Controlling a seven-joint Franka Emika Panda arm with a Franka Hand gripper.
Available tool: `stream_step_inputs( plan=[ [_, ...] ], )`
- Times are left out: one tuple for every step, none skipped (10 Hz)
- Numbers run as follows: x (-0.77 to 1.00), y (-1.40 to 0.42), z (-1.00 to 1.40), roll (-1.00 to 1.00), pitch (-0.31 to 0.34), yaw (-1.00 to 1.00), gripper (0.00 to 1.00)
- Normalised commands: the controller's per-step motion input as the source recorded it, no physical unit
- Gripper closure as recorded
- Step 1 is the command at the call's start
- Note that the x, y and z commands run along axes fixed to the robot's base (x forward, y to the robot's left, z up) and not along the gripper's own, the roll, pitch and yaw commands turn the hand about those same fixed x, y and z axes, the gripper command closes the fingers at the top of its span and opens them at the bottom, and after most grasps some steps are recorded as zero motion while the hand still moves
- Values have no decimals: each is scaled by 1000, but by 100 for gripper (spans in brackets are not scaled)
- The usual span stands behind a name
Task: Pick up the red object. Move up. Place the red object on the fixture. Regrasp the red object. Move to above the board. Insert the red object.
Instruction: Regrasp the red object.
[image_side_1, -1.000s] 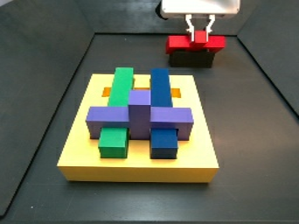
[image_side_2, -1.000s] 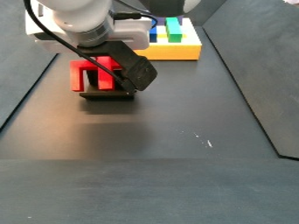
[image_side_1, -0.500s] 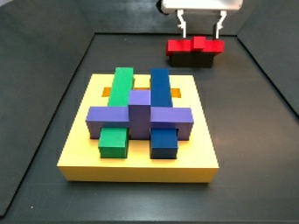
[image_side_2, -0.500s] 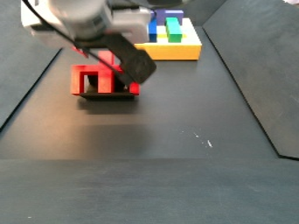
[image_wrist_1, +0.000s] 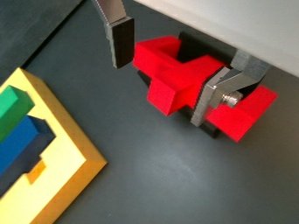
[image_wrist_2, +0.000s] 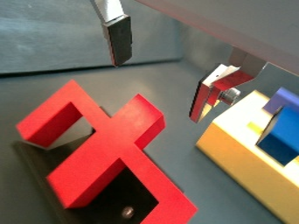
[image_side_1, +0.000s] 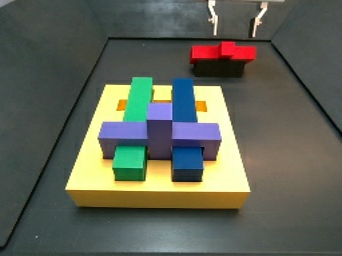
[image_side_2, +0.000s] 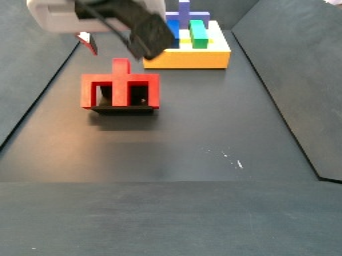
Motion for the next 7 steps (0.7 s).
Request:
stream_step_inputs(
  plan=[
    [0,0,0,1000,-49,0,0],
    [0,63,0,1000,-46,0,0],
    [0,103,0,1000,0,0,0],
    [0,3,166,1000,0,0,0],
    [-109,-200,109,1000,0,-29,0],
    [-183,-303,34,1000,0,-17,0],
    [-109,-331,0,1000,-14,-37,0]
  ],
)
